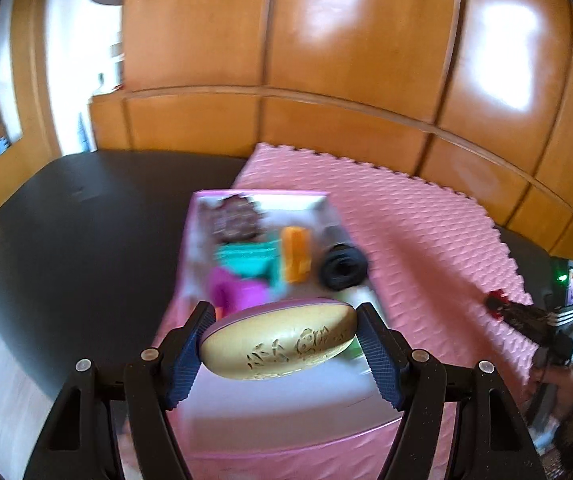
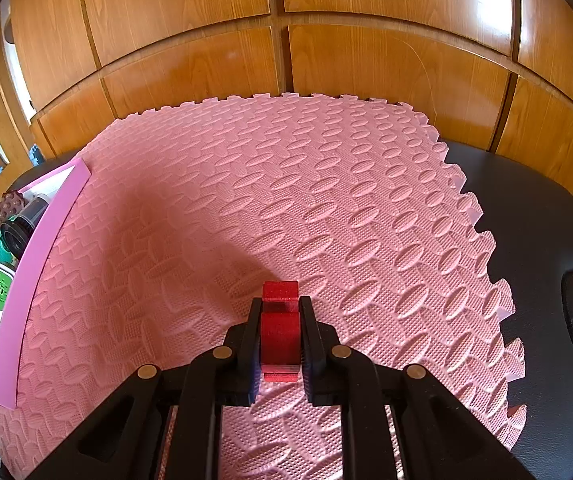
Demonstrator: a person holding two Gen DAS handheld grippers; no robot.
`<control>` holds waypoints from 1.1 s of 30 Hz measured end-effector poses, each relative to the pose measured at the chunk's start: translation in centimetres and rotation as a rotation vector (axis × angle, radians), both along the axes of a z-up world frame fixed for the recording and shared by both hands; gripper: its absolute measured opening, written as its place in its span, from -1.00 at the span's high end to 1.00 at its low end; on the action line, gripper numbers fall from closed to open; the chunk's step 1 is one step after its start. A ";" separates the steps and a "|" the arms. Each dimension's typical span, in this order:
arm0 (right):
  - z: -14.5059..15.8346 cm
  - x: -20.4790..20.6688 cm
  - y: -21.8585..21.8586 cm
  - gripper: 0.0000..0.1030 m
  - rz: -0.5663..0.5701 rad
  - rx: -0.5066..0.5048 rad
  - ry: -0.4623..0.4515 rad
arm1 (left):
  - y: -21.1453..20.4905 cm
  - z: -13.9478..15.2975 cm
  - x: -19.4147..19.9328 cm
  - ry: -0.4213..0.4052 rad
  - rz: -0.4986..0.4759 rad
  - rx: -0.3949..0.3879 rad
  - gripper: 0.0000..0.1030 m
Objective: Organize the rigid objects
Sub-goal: 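Place the purple oval in the box with the left tool while the right tool holds the red block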
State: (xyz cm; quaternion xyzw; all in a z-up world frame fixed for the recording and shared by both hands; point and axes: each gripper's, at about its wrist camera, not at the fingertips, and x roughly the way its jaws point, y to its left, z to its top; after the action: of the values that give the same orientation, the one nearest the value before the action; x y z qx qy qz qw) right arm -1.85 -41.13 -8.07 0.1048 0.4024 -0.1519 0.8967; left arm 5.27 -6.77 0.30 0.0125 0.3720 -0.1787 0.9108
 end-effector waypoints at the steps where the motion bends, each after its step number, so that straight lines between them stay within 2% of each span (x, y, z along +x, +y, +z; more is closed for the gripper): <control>1: 0.0 0.0 0.0 0.72 0.001 -0.001 0.001 | 0.6 -0.3 -0.1 0.007 0.006 0.005 -0.40; 6: 0.0 0.1 -0.1 0.72 0.004 -0.006 0.004 | 2.4 -3.0 -0.8 0.080 0.016 0.019 -0.40; 10: 0.0 0.1 0.0 0.71 0.003 -0.006 0.003 | 1.7 -4.5 -0.4 0.129 0.007 0.016 -0.40; 15: 0.0 0.1 0.1 0.71 0.003 -0.007 0.004 | 0.5 -6.1 1.1 0.161 -0.004 0.058 -0.36; 16: 0.0 0.1 0.0 0.71 0.003 -0.008 0.004 | 0.4 -6.3 1.3 0.155 -0.002 0.064 -0.21; 18: 0.0 0.1 0.1 0.71 0.003 -0.008 0.004 | -0.1 -6.5 2.2 0.136 0.003 0.103 -0.17; 23: 0.0 0.1 0.0 0.71 0.006 -0.010 0.005 | -0.4 -6.5 4.0 0.117 0.024 0.128 -0.14; 28: 0.0 0.1 0.0 0.71 0.008 -0.013 0.006 | 0.5 -6.1 4.1 0.113 0.035 0.081 -0.15; 33: 0.0 0.2 -0.1 0.71 0.011 -0.016 0.007 | 1.3 -4.7 2.5 0.059 0.046 0.063 -0.20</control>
State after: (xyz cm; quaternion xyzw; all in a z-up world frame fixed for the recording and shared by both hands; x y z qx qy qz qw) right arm -1.68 -41.18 -8.11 0.0951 0.4050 -0.1506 0.8968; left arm 7.77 -5.52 -4.41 0.0271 0.4044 -0.1463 0.9024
